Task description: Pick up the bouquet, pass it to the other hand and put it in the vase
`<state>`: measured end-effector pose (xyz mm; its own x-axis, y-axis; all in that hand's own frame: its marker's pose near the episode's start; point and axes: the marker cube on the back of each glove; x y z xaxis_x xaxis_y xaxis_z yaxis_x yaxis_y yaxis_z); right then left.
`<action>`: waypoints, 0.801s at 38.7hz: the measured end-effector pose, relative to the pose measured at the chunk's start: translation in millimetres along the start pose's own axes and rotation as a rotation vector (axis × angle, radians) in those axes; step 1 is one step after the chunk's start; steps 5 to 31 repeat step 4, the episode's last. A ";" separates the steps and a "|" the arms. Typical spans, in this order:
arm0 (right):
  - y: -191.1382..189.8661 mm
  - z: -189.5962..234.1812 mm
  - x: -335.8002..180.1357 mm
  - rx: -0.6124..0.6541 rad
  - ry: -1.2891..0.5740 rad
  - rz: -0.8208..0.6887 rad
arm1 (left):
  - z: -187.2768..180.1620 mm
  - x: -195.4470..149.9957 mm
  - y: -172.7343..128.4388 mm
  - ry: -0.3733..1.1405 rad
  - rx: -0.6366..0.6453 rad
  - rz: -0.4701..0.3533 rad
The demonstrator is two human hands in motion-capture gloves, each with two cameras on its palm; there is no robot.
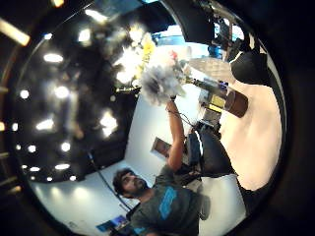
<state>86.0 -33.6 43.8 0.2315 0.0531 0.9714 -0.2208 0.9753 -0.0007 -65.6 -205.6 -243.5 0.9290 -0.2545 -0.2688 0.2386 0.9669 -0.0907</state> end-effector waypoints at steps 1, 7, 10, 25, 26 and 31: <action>-0.1 1.7 -4.6 -0.007 -0.033 -0.021 | -1.5 -0.5 0.7 0.025 0.001 0.009; -1.7 3.7 -7.9 -0.010 -0.049 -0.060 | -4.1 -2.8 3.1 0.066 0.006 0.033; -1.7 3.7 -7.9 -0.010 -0.049 -0.060 | -4.1 -2.8 3.1 0.066 0.006 0.033; -1.7 3.7 -7.9 -0.010 -0.049 -0.060 | -4.1 -2.8 3.1 0.066 0.006 0.033; -1.7 3.7 -7.9 -0.010 -0.049 -0.060 | -4.1 -2.8 3.1 0.066 0.006 0.033; -1.7 3.7 -7.9 -0.010 -0.049 -0.060 | -4.1 -2.8 3.1 0.066 0.006 0.033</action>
